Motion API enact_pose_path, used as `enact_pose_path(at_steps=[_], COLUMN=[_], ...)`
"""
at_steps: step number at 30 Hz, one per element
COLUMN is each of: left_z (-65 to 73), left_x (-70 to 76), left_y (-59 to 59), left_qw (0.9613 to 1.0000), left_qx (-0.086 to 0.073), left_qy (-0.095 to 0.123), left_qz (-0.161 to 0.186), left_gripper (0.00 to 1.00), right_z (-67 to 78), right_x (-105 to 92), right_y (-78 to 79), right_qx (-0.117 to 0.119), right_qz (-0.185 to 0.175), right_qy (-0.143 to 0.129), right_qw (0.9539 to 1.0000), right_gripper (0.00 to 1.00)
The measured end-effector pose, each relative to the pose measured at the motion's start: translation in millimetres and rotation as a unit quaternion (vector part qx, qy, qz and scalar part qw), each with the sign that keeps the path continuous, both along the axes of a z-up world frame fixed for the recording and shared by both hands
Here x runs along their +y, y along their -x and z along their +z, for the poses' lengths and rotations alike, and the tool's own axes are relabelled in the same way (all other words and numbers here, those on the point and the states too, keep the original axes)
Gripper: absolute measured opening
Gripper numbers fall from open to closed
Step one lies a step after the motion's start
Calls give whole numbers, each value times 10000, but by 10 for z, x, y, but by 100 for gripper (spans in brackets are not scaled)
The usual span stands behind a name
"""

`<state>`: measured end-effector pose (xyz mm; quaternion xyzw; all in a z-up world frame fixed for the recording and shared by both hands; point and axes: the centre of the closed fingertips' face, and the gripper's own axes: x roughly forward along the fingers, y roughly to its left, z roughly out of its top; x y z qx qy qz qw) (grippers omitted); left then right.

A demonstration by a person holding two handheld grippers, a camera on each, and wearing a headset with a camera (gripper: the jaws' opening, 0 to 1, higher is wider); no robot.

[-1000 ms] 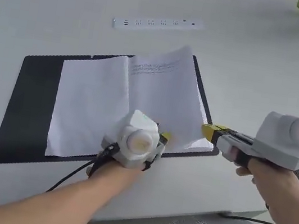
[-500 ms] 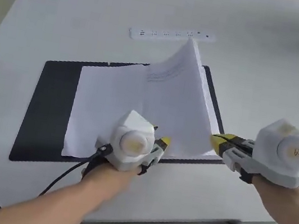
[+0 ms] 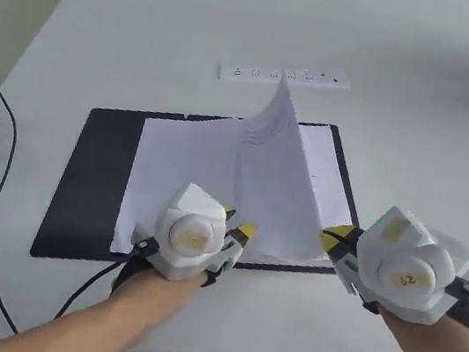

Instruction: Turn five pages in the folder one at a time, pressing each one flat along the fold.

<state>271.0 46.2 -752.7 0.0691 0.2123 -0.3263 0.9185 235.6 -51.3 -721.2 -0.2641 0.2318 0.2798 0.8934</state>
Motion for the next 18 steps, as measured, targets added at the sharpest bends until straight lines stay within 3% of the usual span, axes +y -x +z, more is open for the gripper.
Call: enact_pose_path(at_steps=[3,4,5,7,12,15,18], left_z=[90,102,133,177,319,415,531], left_x=[88,96,116,152,285,403,569], left_y=[-11,-11,-12,-17,-23,-22,-18], left_qw=[9998,9998,9997,9995,9987,9981,9971], left_qx=[-23,-36,-63,-95,-197,-275,-386], left_qy=[144,155,176,218,341,399,443], left_qz=[123,131,147,190,312,392,488], left_gripper=[17,17,17,17,18,18,19], right_z=[102,206,224,252,348,450,565], right_x=[41,70,104,151,322,454,646], right_y=[7,-3,13,21,26,31,20], right_qx=[-166,-384,-298,-326,-265,-334,-334], right_qz=[-22,35,28,74,126,238,373], right_qy=[32,65,-83,-106,-496,-623,-920], right_qw=[9999,9992,9995,9994,9983,9972,9945], right_gripper=[0,0,0,0,0,0,0])
